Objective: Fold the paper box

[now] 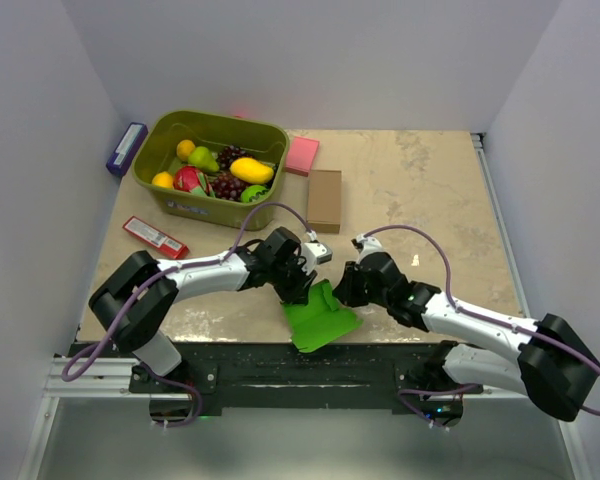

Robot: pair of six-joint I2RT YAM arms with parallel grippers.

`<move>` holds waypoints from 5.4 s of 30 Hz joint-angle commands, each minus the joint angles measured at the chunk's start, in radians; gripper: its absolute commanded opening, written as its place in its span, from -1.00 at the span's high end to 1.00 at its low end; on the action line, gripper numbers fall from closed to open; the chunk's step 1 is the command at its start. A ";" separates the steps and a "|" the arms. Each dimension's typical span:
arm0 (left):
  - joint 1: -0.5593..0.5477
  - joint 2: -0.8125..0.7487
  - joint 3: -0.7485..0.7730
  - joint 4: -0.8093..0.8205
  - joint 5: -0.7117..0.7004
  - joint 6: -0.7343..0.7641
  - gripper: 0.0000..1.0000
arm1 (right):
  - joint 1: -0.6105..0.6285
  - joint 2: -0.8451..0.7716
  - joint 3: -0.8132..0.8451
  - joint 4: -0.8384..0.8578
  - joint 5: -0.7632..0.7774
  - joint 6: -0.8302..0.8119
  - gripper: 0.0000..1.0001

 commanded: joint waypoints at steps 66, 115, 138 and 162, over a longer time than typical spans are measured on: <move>0.030 0.161 -0.027 0.019 0.206 0.084 0.92 | -0.250 -0.390 -0.076 -0.283 -0.281 0.057 0.02; -0.024 0.008 -0.075 0.016 0.002 0.120 0.94 | -0.252 -0.112 -0.307 0.489 -0.641 0.030 0.25; -0.029 0.003 -0.079 0.013 -0.012 0.123 0.95 | -0.252 -0.086 -0.266 0.399 -0.626 -0.004 0.41; -0.036 -0.001 -0.081 0.016 -0.014 0.124 0.95 | -0.325 -0.166 -0.235 0.291 -0.518 0.080 -0.14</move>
